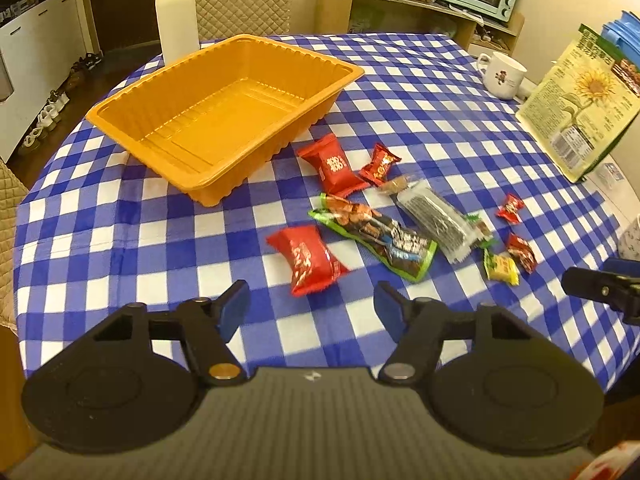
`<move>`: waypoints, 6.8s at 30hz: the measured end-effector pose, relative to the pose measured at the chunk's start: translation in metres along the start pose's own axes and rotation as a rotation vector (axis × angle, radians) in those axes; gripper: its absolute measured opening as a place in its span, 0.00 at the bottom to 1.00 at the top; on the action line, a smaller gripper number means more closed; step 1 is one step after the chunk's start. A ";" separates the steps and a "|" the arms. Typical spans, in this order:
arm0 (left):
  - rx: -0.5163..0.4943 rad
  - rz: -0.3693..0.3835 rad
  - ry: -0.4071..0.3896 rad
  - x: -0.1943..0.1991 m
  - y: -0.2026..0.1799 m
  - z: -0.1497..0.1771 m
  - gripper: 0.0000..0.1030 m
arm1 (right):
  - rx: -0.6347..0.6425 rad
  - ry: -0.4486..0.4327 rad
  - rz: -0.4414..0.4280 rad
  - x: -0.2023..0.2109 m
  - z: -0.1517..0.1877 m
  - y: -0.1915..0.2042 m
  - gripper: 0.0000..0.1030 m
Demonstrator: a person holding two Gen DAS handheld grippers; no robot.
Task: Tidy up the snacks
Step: 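Grasp the large red candy packet with the left tool while the right tool approaches the yellow candy, then grasp the yellow candy with the right tool while the left tool lifts the red packet, then carry the red packet and yellow candy into the orange tray and open both tools, then lift both open tools out of the tray back over the remaining snacks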
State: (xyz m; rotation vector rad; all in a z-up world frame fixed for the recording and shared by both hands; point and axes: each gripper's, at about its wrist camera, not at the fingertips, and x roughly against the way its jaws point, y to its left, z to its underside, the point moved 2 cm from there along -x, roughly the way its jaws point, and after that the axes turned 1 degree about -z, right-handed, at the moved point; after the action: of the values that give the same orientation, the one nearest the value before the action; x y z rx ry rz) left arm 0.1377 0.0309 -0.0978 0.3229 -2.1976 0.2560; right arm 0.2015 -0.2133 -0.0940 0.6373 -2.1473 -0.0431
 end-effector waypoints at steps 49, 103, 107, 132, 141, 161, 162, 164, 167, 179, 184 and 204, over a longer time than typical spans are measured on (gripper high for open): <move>0.085 -0.100 0.047 -0.029 0.011 0.002 0.24 | 0.542 0.114 -0.286 -0.081 -0.007 0.003 0.39; 0.056 -0.067 -0.131 0.016 0.049 -0.093 0.24 | 0.375 -0.064 -0.435 -0.068 -0.107 0.118 0.20; 0.054 -0.074 -0.137 0.005 0.062 -0.109 0.24 | 0.358 -0.078 -0.429 -0.089 -0.124 0.136 0.20; 0.050 -0.076 -0.034 -0.089 0.119 -0.151 0.24 | 0.343 0.015 -0.337 -0.227 -0.166 0.184 0.20; 0.045 -0.067 -0.024 -0.097 0.121 -0.156 0.24 | 0.299 -0.001 -0.339 -0.237 -0.170 0.184 0.22; 0.040 -0.067 -0.053 -0.087 0.119 -0.161 0.47 | 0.206 -0.055 -0.355 -0.194 -0.173 0.163 0.55; 0.046 -0.065 -0.052 -0.085 0.120 -0.160 0.48 | 0.203 -0.052 -0.359 -0.191 -0.172 0.162 0.57; 0.060 -0.059 -0.051 -0.079 0.122 -0.157 0.48 | 0.204 -0.054 -0.360 -0.184 -0.170 0.163 0.59; 0.066 -0.054 -0.052 -0.068 0.123 -0.151 0.49 | 0.204 -0.063 -0.362 -0.171 -0.164 0.161 0.68; 0.096 -0.035 -0.076 -0.015 0.115 -0.122 0.50 | 0.154 -0.076 -0.355 -0.116 -0.134 0.143 0.77; 0.096 -0.018 -0.083 0.003 0.106 -0.106 0.50 | 0.126 -0.082 -0.329 -0.092 -0.117 0.131 0.77; 0.034 0.053 0.008 0.021 0.053 -0.034 0.50 | 0.102 -0.018 -0.211 -0.029 -0.042 0.079 0.77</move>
State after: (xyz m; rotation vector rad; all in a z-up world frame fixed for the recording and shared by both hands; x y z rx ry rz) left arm 0.1335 0.0883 -0.0646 0.2824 -2.1982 0.3237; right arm 0.2142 -0.1229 -0.0694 0.9243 -2.1014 -0.0543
